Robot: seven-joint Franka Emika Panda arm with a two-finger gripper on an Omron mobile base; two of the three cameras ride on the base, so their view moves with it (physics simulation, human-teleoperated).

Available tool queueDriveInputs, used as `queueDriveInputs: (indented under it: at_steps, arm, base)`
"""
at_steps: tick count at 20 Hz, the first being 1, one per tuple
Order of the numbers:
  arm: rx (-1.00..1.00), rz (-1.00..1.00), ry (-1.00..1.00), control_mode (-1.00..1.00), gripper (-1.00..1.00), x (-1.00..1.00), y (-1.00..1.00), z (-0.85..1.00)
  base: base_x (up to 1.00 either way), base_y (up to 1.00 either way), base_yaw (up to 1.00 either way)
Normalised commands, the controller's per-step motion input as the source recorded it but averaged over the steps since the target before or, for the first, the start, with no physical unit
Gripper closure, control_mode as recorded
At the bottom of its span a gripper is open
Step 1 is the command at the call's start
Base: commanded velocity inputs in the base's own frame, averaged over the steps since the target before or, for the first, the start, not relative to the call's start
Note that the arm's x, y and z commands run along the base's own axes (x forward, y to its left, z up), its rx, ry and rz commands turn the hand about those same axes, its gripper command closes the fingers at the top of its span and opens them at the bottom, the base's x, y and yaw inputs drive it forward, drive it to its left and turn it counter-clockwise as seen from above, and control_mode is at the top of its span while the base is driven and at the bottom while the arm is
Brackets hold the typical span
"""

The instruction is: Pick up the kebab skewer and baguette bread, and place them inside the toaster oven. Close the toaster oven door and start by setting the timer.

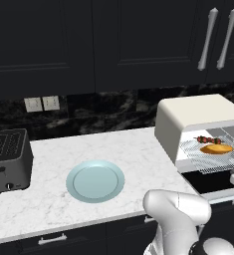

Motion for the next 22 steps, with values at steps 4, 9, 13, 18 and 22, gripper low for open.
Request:
queueDriveInputs:
  at_steps: [4, 9, 13, 18, 22]
  arm:
    - [0.0, 0.0, 0.0, -1.0, -1.0, 0.05, 0.0, 0.1]
    - [0.0, 0.0, 0.0, -1.0, -1.0, 0.15, 0.0, 0.12]
    - [0.0, 0.0, 0.0, -1.0, -1.0, 0.2, 0.0, 0.08]
    - [0.0, 0.0, 0.0, -1.0, -1.0, 0.19, 0.0, 0.07]
    - [0.0, 0.0, 0.0, -1.0, -1.0, 0.19, 0.0, 0.06]
  base:
    - [0.0, 0.0, 0.0]
    - [0.0, 0.0, 0.0]
    - [0.0, 0.0, 0.0]
    - [0.0, 0.0, 0.0]
    - [0.0, 0.0, 0.0]
